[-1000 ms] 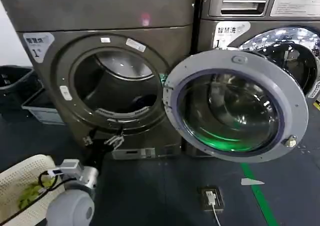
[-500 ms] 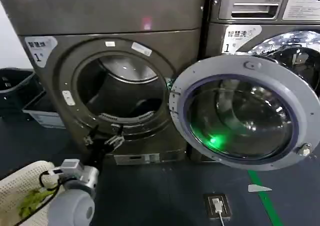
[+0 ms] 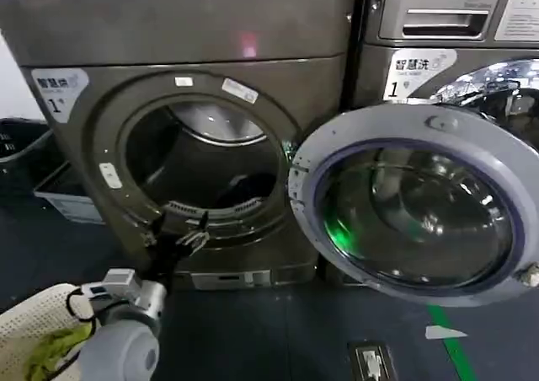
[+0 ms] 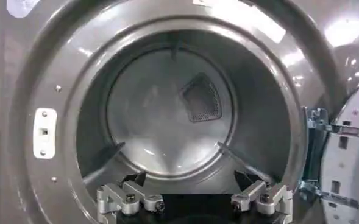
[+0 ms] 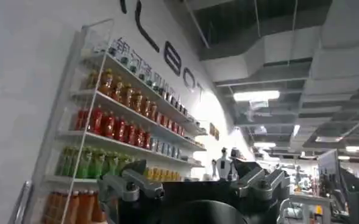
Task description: Grasp the clothes from the dryer.
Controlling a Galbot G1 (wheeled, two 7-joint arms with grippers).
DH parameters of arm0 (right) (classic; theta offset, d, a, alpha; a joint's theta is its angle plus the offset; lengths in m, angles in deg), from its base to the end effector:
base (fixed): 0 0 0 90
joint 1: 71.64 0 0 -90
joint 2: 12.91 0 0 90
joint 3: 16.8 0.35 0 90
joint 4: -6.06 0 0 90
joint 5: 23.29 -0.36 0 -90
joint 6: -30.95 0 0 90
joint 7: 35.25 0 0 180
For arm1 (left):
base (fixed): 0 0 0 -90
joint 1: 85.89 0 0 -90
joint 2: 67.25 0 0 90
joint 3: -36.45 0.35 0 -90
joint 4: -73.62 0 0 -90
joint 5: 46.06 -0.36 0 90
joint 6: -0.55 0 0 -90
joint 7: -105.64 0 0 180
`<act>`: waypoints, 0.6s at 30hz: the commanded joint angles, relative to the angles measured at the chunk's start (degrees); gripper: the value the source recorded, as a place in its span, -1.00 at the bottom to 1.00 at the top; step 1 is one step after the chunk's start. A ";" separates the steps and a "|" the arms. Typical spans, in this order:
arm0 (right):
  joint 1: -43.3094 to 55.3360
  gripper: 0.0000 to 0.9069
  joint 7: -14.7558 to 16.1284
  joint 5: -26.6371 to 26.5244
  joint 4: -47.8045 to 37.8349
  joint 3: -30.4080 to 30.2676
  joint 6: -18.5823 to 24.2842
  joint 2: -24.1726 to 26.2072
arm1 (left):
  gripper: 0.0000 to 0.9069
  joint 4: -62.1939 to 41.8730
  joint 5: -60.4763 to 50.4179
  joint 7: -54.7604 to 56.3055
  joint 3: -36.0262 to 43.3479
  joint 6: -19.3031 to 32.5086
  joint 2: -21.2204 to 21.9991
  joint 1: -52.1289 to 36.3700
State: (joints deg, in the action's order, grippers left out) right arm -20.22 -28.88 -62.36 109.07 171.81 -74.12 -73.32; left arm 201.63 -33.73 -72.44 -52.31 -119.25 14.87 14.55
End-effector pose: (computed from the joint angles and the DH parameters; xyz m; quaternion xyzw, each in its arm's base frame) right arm -0.0801 -0.4344 -0.0162 0.5163 0.8317 -0.1571 0.1305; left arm 0.2557 0.0115 -0.1772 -0.0563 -0.9977 0.0279 0.0261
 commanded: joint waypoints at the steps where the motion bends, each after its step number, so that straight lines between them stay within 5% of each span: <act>1: 0.09 1.00 0.08 0.06 0.06 -0.11 0.20 -0.06 | 1.00 0.16 -0.04 0.01 -0.09 -0.01 0.01 0.05; 18: 0.11 1.00 0.11 1.31 0.01 -0.05 0.14 -0.25 | 1.00 -0.94 -0.76 -0.33 0.45 0.98 0.47 -0.78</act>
State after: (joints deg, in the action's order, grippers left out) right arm -19.99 -28.77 -61.99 108.94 171.63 -73.74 -73.51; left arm 201.08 -34.00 -72.54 -52.12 -118.97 15.24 13.96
